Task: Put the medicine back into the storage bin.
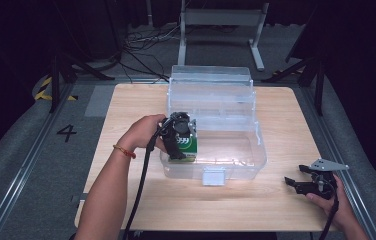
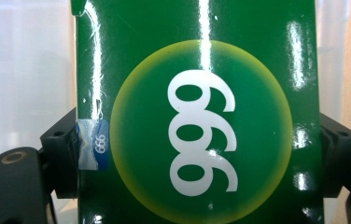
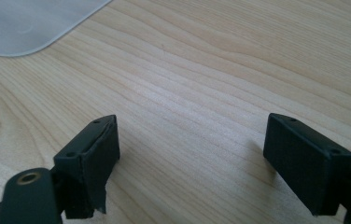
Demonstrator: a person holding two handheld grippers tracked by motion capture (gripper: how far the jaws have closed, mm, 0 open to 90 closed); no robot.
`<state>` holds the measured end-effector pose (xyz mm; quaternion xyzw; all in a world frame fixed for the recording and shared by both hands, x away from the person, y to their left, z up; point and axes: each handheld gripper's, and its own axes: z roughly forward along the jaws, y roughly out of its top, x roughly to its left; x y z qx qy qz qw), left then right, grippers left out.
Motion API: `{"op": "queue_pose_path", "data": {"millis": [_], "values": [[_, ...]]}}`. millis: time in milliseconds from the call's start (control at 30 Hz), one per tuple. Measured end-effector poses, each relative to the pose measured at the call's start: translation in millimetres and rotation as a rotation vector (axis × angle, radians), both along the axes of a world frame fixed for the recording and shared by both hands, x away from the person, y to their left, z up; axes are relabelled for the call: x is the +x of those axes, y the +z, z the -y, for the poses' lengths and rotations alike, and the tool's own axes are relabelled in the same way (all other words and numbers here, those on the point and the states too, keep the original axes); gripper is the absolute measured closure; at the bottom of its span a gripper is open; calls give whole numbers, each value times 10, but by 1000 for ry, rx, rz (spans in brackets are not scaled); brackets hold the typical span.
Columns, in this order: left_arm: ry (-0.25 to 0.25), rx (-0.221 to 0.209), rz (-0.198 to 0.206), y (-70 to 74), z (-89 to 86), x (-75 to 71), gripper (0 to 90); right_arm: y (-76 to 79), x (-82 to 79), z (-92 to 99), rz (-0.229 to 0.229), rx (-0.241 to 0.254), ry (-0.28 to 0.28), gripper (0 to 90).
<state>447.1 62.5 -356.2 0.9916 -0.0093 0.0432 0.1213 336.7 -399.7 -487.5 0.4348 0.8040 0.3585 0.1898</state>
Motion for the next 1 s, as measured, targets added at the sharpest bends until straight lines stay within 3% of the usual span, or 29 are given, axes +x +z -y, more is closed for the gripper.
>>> {"op": "queue_pose_path", "data": {"millis": [133, 267, 467, 667, 1000], "values": [[1, 1, -6, -60, -2, 14, 158, 0, -1, -1, 0, 0, 0, 188], [2, -5, -66, -119, 13, 8, 154, 0, -1, -1, 0, 1, 0, 188], [17, 24, -48, -184, 31, -18, 151, 0, -2, -1, 0, 0, 1, 188], [26, 35, -56, -202, 47, -18, 151, 0, -1, -1, 0, 0, 1, 188], [51, 122, -75, -262, 130, -3, 150, 0, -3, 0, 0, -1, 2, 188]]}}
